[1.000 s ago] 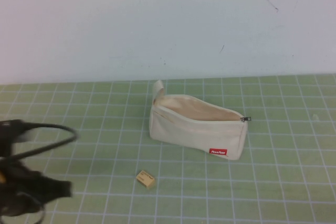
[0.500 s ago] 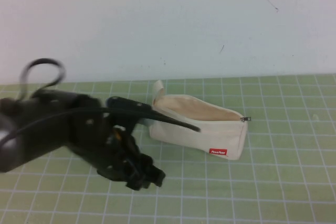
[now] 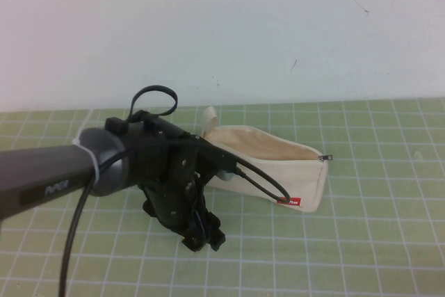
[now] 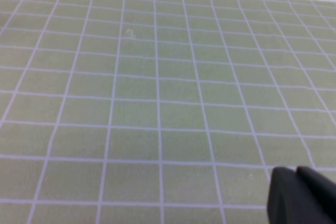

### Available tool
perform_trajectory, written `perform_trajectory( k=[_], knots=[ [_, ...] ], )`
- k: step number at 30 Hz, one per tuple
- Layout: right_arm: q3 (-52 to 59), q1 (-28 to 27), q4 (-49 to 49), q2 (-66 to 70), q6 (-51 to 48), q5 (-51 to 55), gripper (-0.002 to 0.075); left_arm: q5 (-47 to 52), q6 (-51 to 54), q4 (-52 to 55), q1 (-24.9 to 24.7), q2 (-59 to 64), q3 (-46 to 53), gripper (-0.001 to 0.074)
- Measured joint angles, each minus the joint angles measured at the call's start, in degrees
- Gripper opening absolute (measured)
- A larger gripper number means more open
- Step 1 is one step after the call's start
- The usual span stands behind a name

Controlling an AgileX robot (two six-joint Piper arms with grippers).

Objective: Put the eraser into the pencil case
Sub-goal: Pick up the eraser from the table

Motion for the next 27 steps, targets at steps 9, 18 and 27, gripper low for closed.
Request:
perform_trajectory(
  k=[9, 18, 27],
  knots=[
    [0.0, 0.0, 0.0, 0.0, 0.0, 0.0, -0.0001, -2.8, 0.3, 0.3, 0.0, 3.1, -0.5, 0.0486],
    [0.0, 0.0, 0.0, 0.0, 0.0, 0.0, -0.0001, -1.3, 0.2, -0.5, 0.0, 3.9, -1.5, 0.0279],
    [0.0, 0.0, 0.0, 0.0, 0.0, 0.0, 0.0000, 13.1, -1.0, -5.3, 0.0, 4.5, -11.0, 0.0281]
  ],
)
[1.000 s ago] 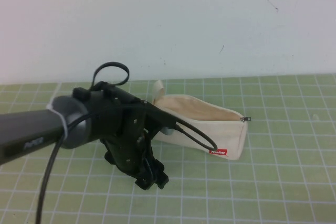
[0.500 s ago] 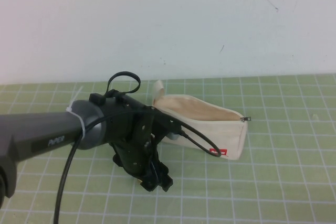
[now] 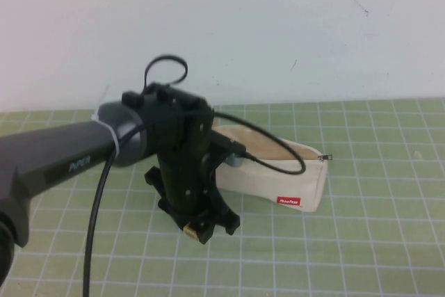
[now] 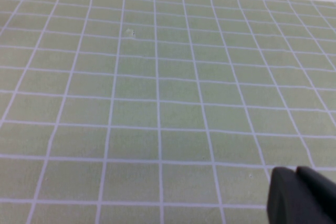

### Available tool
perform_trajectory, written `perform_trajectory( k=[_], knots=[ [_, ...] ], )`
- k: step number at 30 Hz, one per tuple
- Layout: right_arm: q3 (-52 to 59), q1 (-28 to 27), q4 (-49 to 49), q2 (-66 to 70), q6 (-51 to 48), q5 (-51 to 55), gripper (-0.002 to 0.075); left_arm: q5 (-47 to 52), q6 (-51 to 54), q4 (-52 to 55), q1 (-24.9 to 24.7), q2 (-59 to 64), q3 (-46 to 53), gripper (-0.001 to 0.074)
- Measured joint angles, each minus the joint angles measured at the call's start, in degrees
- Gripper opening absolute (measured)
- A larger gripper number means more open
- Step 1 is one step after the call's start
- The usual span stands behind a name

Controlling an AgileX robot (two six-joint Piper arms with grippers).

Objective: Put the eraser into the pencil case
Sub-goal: Pick up the eraser from the table, then place the eraser on the pencil case

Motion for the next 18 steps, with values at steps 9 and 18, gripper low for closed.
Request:
perform_trajectory(
  k=[9, 18],
  knots=[
    [0.0, 0.0, 0.0, 0.0, 0.0, 0.0, -0.0001, 13.4, 7.5, -10.7, 0.0, -0.5, -13.9, 0.0281],
    [0.0, 0.0, 0.0, 0.0, 0.0, 0.0, -0.0001, 7.6, 11.0, -16.6, 0.0, -1.7, -26.6, 0.0281]
  ],
)
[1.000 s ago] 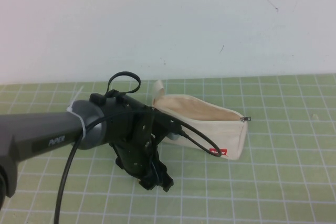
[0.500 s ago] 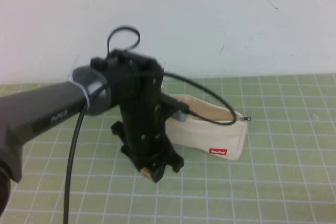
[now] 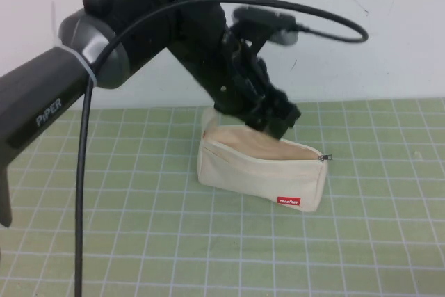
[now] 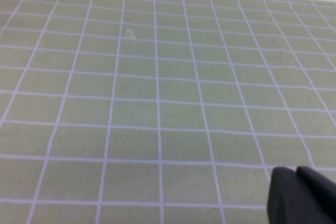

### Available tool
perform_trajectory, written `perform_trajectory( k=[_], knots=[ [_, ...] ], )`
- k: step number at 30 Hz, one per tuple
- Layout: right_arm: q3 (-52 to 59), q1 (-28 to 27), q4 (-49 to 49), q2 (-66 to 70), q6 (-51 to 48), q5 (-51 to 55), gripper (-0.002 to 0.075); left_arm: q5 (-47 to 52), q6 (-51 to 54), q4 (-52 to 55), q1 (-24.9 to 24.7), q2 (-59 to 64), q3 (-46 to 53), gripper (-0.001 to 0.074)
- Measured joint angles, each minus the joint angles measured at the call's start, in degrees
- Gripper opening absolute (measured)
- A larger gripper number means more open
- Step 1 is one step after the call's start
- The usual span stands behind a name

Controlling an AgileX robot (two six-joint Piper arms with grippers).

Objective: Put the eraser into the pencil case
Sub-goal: Place the eraser on the pencil case

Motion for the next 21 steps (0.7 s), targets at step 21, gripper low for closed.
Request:
perform_trajectory(
  k=[21],
  knots=[
    [0.0, 0.0, 0.0, 0.0, 0.0, 0.0, -0.0001, -12.4, 0.4, 10.6, 0.0, 6.7, -0.1, 0.0450]
  ],
)
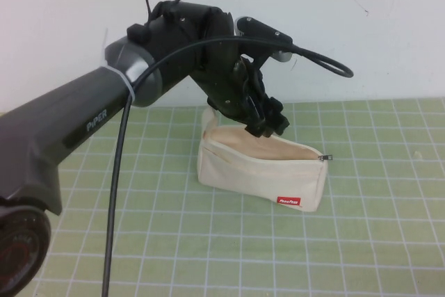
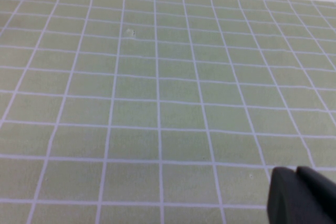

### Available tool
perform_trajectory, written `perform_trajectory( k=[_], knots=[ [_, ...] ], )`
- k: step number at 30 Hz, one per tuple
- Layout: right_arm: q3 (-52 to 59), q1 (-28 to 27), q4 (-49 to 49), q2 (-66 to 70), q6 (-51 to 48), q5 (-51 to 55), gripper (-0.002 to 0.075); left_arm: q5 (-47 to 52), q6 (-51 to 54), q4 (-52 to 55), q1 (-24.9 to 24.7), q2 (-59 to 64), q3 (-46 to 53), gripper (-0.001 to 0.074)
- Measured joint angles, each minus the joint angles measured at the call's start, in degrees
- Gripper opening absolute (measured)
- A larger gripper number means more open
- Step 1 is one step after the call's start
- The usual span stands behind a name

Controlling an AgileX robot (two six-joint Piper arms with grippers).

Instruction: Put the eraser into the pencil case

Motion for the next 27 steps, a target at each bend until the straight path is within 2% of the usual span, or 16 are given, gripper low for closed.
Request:
perform_trajectory(
  k=[2, 6, 9, 15, 19, 22, 27],
  knots=[
    [0.0, 0.0, 0.0, 0.0, 0.0, 0.0, -0.0001, 0.3, -1.2, 0.8, 0.0, 0.0, -0.6, 0.0371],
    [0.0, 0.0, 0.0, 0.0, 0.0, 0.0, -0.0001, 1.4, -3.8, 3.3, 0.0, -2.1, -2.2, 0.0111],
    [0.0, 0.0, 0.0, 0.0, 0.0, 0.0, -0.0001, 1.1, -7.5, 7.8, 0.0, -6.5, -2.4, 0.0033],
    [0.0, 0.0, 0.0, 0.0, 0.0, 0.0, -0.0001, -0.1, -19.0, 23.7, 0.0, -19.2, -2.4, 0.0004],
    [0.0, 0.0, 0.0, 0.0, 0.0, 0.0, -0.0001, -2.4, -22.8, 29.1, 0.0, -29.6, 2.2, -0.0001],
    [0.0, 0.0, 0.0, 0.0, 0.0, 0.0, -0.0001, -4.3, -25.7, 31.3, 0.0, -38.0, 10.0, -0.0001],
    [0.0, 0.0, 0.0, 0.0, 0.0, 0.0, -0.0001, -8.3, -35.9, 39.4, 0.0, -52.7, 29.0, -0.0001]
  ],
)
